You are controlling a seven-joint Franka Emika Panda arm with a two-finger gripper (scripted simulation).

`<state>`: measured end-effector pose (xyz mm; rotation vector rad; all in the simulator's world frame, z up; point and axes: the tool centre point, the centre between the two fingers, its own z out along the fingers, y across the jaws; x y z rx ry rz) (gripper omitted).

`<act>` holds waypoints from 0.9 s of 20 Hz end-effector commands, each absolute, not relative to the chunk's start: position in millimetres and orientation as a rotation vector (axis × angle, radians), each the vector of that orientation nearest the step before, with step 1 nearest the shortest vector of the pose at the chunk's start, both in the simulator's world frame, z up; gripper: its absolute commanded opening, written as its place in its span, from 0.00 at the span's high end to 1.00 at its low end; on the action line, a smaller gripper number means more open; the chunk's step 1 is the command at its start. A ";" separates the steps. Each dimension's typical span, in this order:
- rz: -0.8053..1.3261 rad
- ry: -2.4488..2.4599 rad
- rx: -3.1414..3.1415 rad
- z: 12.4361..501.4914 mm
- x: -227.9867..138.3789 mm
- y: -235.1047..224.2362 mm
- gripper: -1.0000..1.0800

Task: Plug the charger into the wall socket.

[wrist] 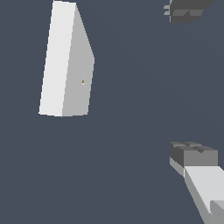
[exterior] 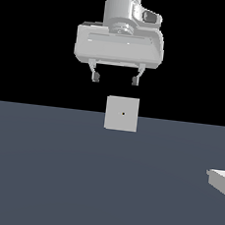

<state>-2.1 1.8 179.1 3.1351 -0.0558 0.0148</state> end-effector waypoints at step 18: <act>0.061 -0.039 3.135 139.9 -43.2 -64.5 0.04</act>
